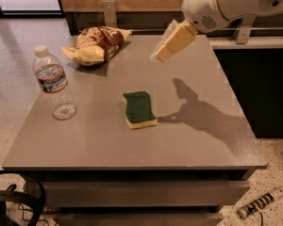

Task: Pick brown chip bag

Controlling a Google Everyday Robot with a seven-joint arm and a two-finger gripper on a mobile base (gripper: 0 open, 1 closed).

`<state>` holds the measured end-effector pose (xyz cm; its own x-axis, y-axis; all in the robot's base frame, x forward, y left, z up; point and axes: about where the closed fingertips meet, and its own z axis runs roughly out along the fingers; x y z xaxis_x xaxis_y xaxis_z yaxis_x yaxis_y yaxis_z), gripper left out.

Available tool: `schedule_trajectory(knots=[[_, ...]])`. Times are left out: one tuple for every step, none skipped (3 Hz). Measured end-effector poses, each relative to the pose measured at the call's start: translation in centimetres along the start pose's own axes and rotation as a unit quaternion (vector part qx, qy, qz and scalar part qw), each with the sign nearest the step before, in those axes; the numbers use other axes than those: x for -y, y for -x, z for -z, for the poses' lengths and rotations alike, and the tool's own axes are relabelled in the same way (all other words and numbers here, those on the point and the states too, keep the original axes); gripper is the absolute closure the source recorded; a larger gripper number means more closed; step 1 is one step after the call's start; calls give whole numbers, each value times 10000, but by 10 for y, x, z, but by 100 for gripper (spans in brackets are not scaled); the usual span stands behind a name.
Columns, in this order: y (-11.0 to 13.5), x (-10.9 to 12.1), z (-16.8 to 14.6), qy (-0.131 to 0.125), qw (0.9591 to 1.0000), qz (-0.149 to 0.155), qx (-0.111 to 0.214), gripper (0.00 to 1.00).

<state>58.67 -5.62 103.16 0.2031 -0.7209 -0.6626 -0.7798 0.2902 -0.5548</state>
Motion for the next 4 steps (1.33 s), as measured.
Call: schedule_trajectory(knots=[[-5, 22, -47, 66, 9989, 286, -376, 0], [-7, 39, -99, 85, 9971, 584, -486, 0], [-2, 47, -151, 70, 9976, 648, -243, 0], [23, 42, -214, 118, 9968, 743, 263, 0]])
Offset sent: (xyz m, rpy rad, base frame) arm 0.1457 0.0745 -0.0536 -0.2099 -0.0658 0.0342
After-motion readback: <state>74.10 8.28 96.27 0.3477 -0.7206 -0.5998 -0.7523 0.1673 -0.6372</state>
